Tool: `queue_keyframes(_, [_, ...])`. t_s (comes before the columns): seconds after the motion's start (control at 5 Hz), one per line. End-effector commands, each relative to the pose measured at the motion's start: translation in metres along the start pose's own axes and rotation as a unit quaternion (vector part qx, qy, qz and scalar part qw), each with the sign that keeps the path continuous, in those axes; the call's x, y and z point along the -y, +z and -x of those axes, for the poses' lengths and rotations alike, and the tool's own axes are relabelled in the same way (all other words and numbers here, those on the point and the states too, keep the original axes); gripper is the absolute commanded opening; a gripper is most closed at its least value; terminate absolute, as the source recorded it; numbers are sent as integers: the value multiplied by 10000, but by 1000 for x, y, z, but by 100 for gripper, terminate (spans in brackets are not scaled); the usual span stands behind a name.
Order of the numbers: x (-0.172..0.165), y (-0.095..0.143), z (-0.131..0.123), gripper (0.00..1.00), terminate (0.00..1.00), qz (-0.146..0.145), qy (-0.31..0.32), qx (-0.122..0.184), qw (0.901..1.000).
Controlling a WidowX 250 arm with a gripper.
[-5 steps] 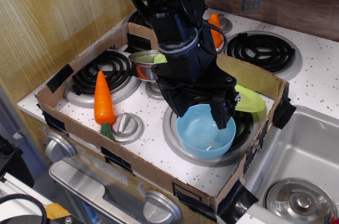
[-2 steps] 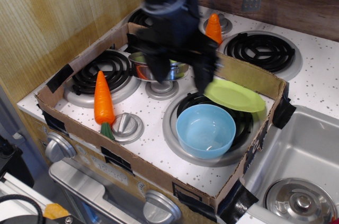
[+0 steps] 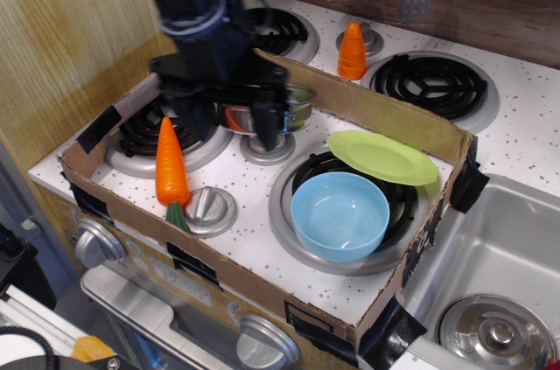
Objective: Put carrot on plate
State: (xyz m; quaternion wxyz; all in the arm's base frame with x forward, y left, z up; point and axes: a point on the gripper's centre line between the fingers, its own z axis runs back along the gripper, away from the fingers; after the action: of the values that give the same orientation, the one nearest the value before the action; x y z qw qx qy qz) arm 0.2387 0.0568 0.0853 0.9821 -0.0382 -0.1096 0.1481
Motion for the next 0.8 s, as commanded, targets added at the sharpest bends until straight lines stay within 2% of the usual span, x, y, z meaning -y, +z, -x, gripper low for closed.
queue_keyframes(0.0, [-37,-13,-11,100,0,-235,766,-285,9964])
queue_keyframes(0.2, [-46,-25,-5,100,0,-547,880,-271,9942])
queue_keyframes(0.4, [-53,-27,3,100,0,-930,946,-458,9901])
queue_keyframes(0.6, [-58,-36,9,100,0,-972,979,-595,9886])
